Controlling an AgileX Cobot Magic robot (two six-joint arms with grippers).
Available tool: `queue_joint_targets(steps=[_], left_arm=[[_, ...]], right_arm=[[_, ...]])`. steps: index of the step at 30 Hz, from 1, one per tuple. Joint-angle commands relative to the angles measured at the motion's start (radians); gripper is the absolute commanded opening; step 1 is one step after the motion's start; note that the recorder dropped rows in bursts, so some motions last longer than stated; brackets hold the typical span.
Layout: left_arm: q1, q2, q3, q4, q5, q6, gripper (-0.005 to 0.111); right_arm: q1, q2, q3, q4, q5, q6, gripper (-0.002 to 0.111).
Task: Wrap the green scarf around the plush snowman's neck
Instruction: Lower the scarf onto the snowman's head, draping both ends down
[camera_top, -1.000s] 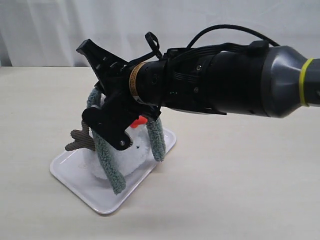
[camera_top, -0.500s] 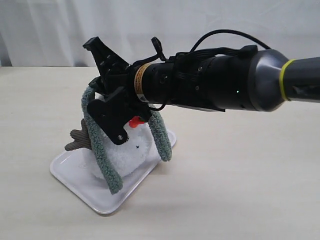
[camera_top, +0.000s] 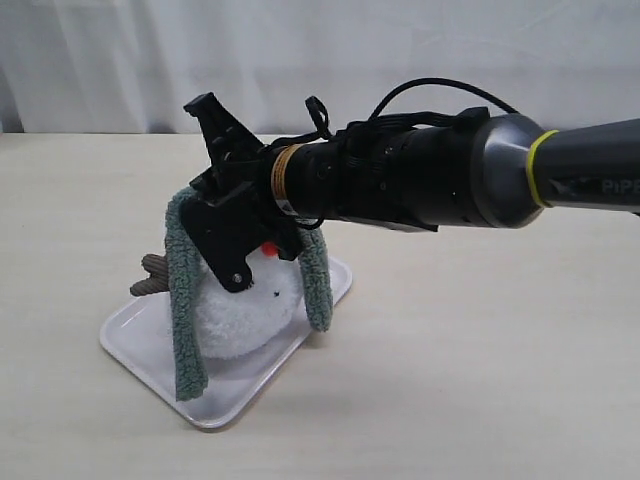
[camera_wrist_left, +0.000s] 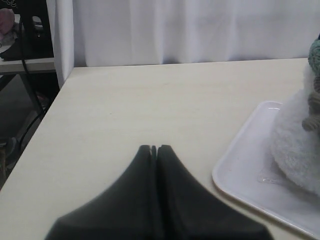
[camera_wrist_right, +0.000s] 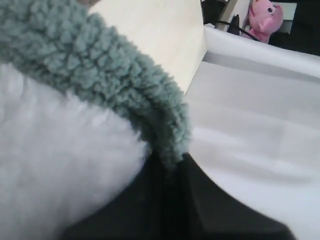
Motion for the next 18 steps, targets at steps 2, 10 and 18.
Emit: queue_joint_targets(steps=[2, 10, 18], left_arm=[[-0.003, -0.002, 0.003, 0.002, -0.014, 0.001, 0.0], [-0.003, -0.002, 0.003, 0.002, -0.014, 0.001, 0.0], [-0.003, -0.002, 0.003, 0.002, -0.014, 0.001, 0.0]], right_arm=[[-0.005, 0.003, -0.007, 0.037, -0.003, 0.034, 0.016], [-0.005, -0.002, -0.007, 0.071, -0.003, 0.045, 0.066], [-0.005, -0.064, -0.007, 0.494, 0.001, 0.05, 0.068]])
